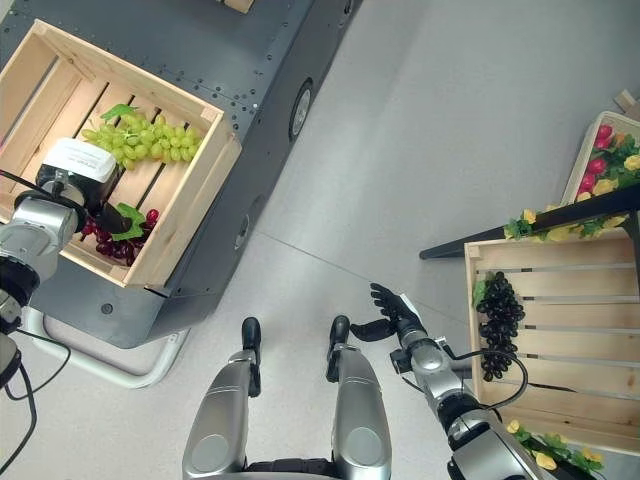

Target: Pick up the fruits from the basket on one side to the basket on the other side

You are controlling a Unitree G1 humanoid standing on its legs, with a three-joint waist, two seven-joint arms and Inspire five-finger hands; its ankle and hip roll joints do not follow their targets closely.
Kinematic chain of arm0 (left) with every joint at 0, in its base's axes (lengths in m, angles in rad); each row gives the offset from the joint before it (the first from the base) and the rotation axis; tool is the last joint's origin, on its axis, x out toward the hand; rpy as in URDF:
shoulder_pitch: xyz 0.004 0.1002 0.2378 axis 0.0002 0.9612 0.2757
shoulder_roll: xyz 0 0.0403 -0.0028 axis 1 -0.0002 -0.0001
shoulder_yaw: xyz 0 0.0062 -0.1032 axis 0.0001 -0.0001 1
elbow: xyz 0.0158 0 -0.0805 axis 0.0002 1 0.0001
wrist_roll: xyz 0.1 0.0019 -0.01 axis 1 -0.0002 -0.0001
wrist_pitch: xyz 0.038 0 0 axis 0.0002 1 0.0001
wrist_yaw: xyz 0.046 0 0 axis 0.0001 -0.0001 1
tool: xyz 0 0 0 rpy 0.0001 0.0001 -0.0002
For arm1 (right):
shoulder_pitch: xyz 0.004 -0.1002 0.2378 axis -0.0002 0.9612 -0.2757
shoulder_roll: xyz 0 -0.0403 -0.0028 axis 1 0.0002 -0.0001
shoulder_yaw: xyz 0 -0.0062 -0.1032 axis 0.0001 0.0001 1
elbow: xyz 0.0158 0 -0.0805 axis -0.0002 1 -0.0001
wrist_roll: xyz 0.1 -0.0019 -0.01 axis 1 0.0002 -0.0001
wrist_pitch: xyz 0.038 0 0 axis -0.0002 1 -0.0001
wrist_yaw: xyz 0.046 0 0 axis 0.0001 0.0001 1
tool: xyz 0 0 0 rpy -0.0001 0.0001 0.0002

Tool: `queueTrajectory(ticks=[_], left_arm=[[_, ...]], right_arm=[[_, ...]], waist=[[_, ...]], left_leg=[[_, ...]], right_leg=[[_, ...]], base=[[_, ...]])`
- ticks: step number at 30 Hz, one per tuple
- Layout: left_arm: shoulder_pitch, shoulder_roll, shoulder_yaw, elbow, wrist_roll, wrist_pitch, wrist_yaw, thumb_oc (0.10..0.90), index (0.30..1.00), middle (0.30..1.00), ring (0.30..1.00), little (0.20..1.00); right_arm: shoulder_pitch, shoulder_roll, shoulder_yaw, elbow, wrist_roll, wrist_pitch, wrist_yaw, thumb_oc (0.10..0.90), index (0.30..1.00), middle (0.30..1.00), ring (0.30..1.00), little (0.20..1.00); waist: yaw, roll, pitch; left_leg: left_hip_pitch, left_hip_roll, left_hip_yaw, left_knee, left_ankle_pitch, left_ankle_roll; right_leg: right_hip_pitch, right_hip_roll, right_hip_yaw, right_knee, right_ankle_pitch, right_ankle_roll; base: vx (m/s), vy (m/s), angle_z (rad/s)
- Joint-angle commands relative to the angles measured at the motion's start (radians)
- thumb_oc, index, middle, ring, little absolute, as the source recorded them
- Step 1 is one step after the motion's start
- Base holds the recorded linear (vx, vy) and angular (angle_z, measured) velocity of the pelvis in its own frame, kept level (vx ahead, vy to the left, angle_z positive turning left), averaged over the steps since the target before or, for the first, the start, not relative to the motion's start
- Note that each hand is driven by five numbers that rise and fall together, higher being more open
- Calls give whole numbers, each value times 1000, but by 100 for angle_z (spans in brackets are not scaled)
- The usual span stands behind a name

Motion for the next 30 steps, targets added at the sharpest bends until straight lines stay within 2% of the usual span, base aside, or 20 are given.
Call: queueTrajectory(ticks=[1,9,12,17,27,30], left_arm=[[-139,119,12,-29,116,-22,-53,800,900,900,900,900],[-200,137,-41,-71,78,-89,-149,800,900,900,900,900],[-206,146,-46,-69,1,-120,-124,800,900,900,900,900],[-193,143,-34,-60,-28,-157,-113,800,900,900,900,900],[-166,105,-42,16,-17,-182,-190,800,900,900,900,900],[-165,95,-47,38,-3,-184,-199,800,900,900,900,900]], right_arm=[[24,-99,-79,-20,-29,-56,33,800,900,900,900,900],[21,-97,-80,-9,-30,-58,42,800,900,900,900,900],[22,-92,-78,-7,-29,-61,37,800,900,900,900,900],[23,-85,-80,-9,-29,-63,33,800,900,900,900,900],[-6,-67,-66,-10,-19,-68,26,800,900,900,900,900],[-16,-66,-62,-5,-19,-69,27,800,900,900,900,900]], waist=[[2,38,-12],[6,24,-12],[11,18,-12],[18,2,-12],[16,-38,-12],[15,-41,-12]], left_leg=[[-12,-66,58,32,5,48],[-26,-64,60,27,7,51],[-40,-62,62,29,7,52],[-69,-61,64,29,10,54],[-136,-43,67,27,15,57],[-145,-41,67,27,16,57]], right_leg=[[55,6,-4,-82,84,14],[37,12,-6,-82,91,20],[22,14,-7,-81,95,22],[-6,20,-12,-82,105,25],[-70,31,-22,-89,129,35],[-80,31,-24,-88,131,35]], base=[[0,0,0],[2,-10,2],[0,0,0],[-8,2,2],[-29,-9,6],[-22,7,2]])
